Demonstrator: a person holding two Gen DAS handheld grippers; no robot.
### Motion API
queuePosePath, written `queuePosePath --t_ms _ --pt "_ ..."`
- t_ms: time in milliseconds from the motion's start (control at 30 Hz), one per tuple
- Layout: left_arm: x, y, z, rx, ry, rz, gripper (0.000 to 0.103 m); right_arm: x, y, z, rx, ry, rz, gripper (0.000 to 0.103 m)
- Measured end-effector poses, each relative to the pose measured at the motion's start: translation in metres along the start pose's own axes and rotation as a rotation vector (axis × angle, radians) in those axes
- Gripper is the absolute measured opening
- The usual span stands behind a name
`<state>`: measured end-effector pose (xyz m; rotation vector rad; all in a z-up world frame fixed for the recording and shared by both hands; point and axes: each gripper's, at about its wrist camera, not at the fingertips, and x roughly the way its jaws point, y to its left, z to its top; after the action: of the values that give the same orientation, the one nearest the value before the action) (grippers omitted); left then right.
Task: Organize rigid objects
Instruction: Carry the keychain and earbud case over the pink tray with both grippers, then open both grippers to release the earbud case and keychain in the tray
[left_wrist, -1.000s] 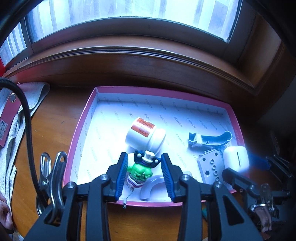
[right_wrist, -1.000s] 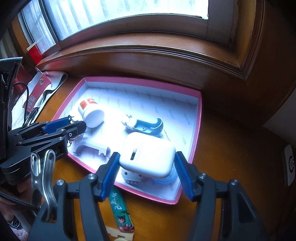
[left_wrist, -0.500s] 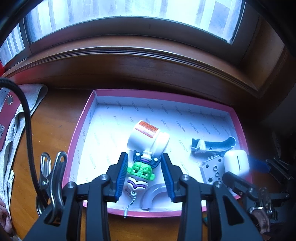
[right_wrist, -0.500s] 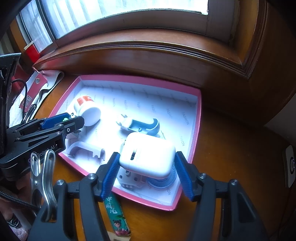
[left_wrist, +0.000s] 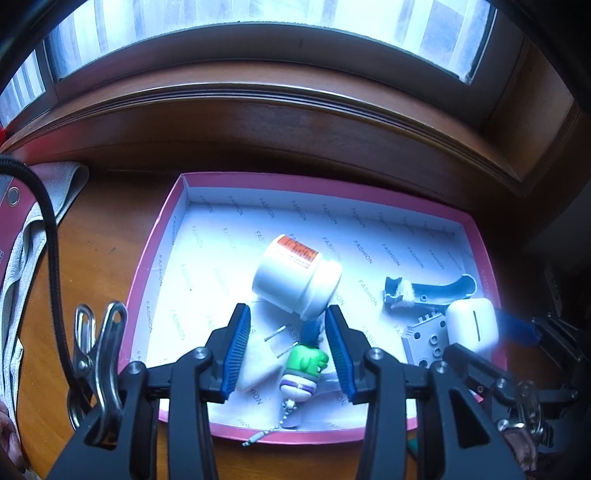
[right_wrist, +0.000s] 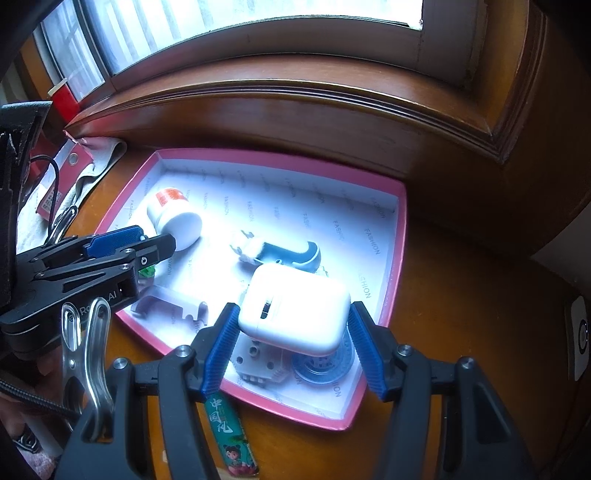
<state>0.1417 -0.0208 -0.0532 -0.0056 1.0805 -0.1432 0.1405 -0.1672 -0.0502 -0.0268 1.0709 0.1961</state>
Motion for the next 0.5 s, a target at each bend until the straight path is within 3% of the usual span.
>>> queuePosePath --t_ms 267,500 --pt "0.0054 0.0024 -0.0006 -0.005 0.018 0.028 0.054 0.0022 0.0005 -0.0008 -0.001 0.003 0.000 0.061" --pt "0.0054 0.0025 -0.0008 -0.003 0.019 0.032 0.054 0.0055 0.0000 -0.0006 0.005 0.003 -0.003 0.061"
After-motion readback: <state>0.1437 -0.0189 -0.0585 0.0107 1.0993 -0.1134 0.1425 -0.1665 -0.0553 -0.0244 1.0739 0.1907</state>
